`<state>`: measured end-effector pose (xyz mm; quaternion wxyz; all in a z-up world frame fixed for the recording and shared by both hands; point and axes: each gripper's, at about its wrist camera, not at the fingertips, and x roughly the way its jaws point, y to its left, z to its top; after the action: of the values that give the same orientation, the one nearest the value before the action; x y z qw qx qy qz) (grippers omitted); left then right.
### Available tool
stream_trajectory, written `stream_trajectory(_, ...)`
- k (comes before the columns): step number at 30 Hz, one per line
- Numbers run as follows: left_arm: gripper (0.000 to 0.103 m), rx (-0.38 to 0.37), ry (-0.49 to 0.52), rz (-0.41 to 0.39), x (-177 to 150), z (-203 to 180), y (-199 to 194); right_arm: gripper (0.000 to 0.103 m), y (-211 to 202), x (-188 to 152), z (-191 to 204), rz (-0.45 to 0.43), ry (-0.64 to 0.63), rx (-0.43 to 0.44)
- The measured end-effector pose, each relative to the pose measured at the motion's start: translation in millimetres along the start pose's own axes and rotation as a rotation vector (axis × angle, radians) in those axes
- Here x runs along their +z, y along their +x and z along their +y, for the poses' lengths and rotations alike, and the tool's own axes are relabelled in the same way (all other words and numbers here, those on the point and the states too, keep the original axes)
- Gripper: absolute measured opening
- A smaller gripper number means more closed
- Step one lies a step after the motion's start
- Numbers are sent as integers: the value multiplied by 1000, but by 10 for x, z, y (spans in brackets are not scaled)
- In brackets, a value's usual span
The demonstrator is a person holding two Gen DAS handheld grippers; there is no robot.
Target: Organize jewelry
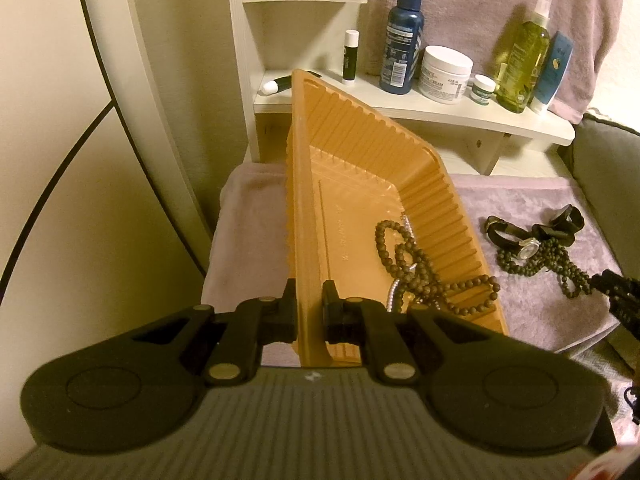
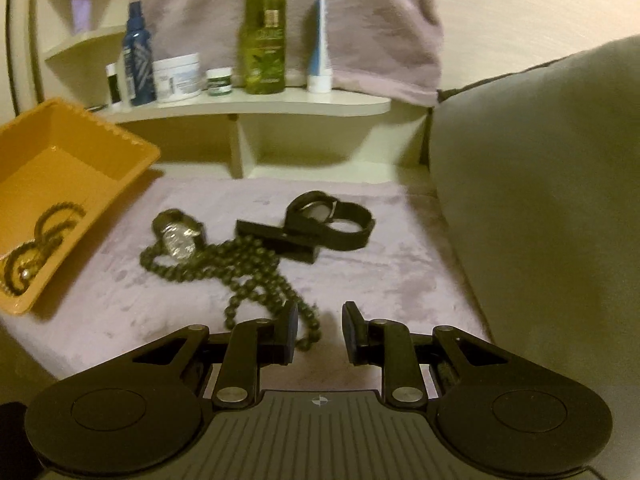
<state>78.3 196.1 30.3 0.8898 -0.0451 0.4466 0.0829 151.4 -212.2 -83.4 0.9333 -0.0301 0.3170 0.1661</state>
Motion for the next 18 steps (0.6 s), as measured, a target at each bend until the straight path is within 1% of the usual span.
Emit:
stream_trajectory(3, 10, 0, 0, 1, 0, 4, 0, 25, 60, 46, -42, 0, 3, 6)
stream_trajectory(8, 10, 0, 0, 1, -2, 16, 3, 24, 162, 82, -77, 19, 2, 44)
stream_trajectory(12, 10, -1, 0, 1, 1, 11, 3, 23, 233, 82, -67, 31, 4, 50)
stream_trajectory(13, 10, 0, 1, 1, 0, 10, 3, 18, 251, 76, -68, 37, 8, 52)
stream_trajectory(14, 10, -1, 0, 1, 0, 11, 4, 10, 269, 72, -67, 45, 11, 51)
stream_trajectory(18, 10, -1, -1, 1, -3, 27, 7, 2, 273, 63, -74, 43, 30, 63)
